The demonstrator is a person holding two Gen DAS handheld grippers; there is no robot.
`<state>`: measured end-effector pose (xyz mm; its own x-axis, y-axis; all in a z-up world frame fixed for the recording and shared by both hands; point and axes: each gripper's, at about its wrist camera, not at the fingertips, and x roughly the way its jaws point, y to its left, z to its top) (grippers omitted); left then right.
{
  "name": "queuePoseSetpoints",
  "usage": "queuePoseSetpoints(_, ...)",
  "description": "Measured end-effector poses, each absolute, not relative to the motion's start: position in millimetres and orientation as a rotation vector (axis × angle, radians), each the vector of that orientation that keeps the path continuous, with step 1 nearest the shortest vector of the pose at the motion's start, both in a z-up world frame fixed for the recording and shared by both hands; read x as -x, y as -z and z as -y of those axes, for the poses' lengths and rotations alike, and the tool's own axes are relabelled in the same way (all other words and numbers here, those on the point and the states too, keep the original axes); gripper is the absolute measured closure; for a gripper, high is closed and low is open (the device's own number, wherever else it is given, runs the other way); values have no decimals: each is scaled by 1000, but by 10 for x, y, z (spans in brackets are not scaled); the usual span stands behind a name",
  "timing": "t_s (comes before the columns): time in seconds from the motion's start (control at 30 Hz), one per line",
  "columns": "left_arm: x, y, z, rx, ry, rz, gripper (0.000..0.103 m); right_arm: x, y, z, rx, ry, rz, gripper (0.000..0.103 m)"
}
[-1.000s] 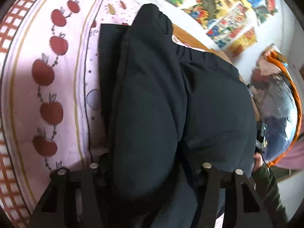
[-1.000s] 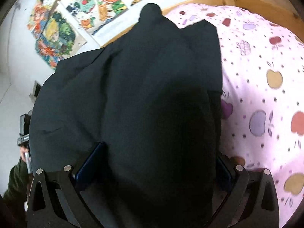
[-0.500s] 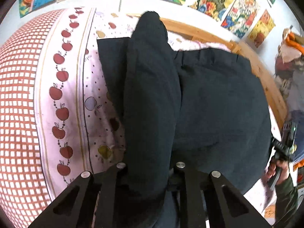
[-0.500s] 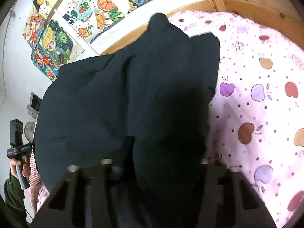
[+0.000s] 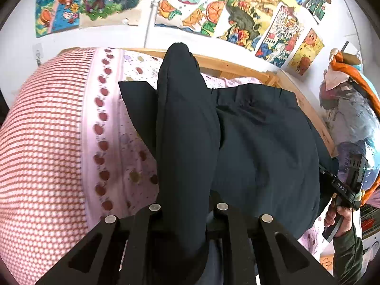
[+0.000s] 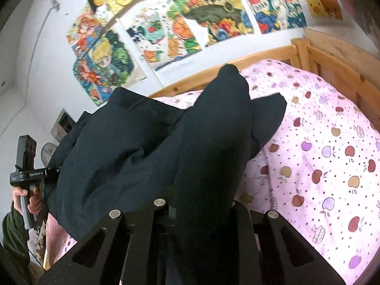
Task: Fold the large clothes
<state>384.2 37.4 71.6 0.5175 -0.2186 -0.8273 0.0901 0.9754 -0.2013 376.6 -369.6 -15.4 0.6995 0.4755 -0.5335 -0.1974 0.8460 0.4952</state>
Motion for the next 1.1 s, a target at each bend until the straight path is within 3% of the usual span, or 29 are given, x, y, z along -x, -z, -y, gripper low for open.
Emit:
queuePoseSetpoints(0.3,-3365,-851,-779,169,154,-984,90,-3334,-88,3403,-342,-444,-669,88)
queuePoseSetpoints(0.7,-3145,-262,-904,115,118,-1014,86,-3097,400,3256,-316,-332,-741,87)
queuePoseSetpoints(0.83,-3082,-227,-940,106,75,-995,75,-3086,423,3190,-274,-263,-762,79)
queuePoseSetpoints(0.9,-3026,-208,-956,81,48,-991,72,-3075,421,3126,-237,-240,-770,69)
queuePoseSetpoints(0.97,-2972,-194,-941,54,23,-980,65,-3052,413,3074,-217,-218,-774,52)
queuePoseSetpoints(1.1,-2909,-234,-877,10,-32,-948,43,-3018,369,3017,-173,-142,-768,43)
